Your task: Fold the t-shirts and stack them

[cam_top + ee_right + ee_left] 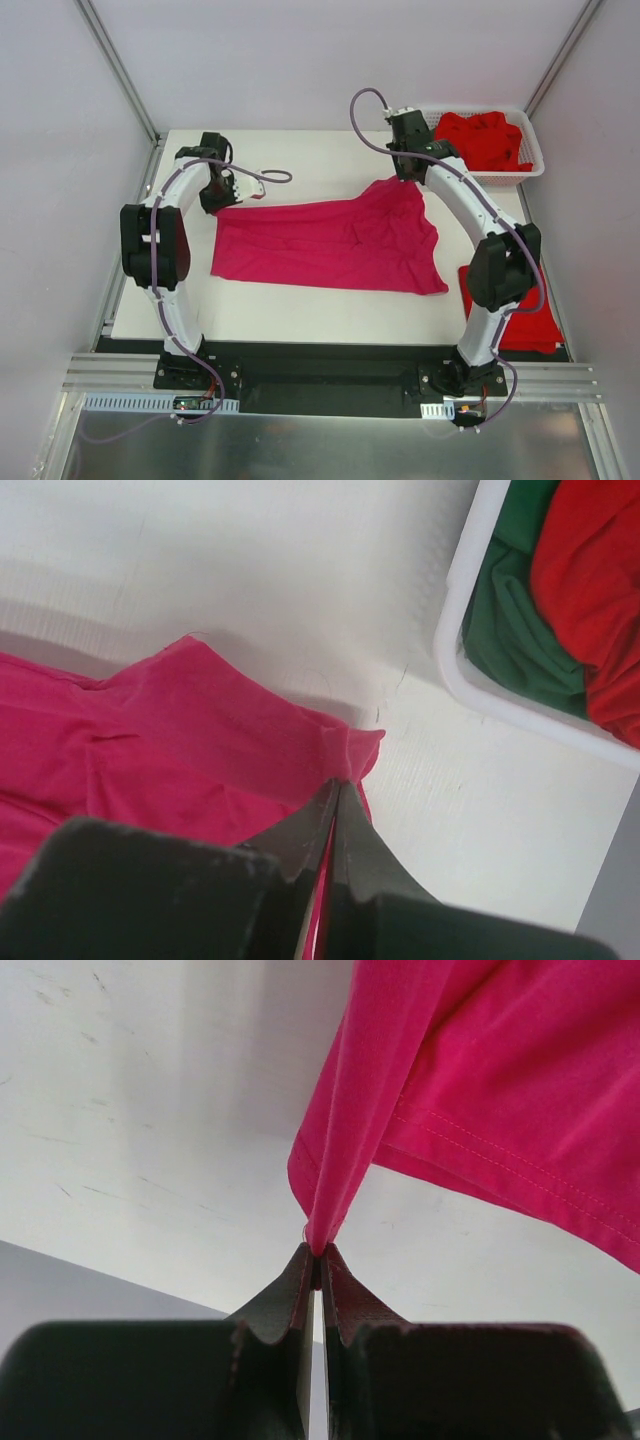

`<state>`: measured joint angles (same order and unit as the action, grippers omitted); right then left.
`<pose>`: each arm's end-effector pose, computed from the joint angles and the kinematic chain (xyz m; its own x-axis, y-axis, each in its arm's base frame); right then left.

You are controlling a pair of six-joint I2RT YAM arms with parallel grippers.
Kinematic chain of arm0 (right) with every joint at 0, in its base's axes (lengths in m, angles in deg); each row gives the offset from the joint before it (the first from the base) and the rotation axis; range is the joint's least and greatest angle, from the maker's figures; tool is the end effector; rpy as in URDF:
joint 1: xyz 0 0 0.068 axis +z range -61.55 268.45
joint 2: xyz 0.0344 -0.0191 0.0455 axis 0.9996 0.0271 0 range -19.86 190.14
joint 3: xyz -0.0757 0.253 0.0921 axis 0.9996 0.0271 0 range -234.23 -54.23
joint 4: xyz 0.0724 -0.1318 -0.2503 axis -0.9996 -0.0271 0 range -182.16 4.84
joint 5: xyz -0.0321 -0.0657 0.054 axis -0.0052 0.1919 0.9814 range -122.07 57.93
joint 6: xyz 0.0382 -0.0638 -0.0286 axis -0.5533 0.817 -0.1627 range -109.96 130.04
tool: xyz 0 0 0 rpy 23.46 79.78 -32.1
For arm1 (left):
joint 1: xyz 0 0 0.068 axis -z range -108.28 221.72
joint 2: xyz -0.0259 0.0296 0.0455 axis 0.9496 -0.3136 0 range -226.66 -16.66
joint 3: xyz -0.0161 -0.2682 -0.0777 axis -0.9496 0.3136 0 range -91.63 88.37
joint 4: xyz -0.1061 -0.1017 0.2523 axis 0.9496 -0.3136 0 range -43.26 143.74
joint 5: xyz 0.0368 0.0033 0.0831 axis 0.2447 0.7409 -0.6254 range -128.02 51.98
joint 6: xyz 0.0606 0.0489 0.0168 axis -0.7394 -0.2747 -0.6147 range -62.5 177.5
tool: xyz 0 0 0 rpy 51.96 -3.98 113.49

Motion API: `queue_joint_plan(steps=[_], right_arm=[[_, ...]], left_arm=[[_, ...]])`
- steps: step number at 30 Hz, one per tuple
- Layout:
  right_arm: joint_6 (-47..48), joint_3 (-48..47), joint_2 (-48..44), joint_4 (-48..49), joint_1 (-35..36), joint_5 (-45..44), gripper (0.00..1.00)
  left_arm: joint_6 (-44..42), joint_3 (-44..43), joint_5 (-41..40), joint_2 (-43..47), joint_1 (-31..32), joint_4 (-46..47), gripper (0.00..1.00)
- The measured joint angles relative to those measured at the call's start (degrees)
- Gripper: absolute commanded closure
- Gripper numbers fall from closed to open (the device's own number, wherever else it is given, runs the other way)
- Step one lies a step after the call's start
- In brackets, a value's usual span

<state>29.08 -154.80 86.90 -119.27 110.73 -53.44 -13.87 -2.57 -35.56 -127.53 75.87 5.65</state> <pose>0.4588 0.1610 0.3136 -0.5344 -0.5474 -0.6440 -0.2860 0.8341 -0.4717 0.4497 -0.0355 0.1965 -0.2117 0.9646 -0.1572 0.9047 0.2543 0.3419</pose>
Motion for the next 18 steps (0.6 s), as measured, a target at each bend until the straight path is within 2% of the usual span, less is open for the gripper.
queue_joint_plan(steps=[18], right_arm=[[-4.26,8.22,-7.28,-5.35,4.35,-3.3,0.99]], left_arm=[[0.0,4.66,0.0,5.22,0.0,0.39,1.0]])
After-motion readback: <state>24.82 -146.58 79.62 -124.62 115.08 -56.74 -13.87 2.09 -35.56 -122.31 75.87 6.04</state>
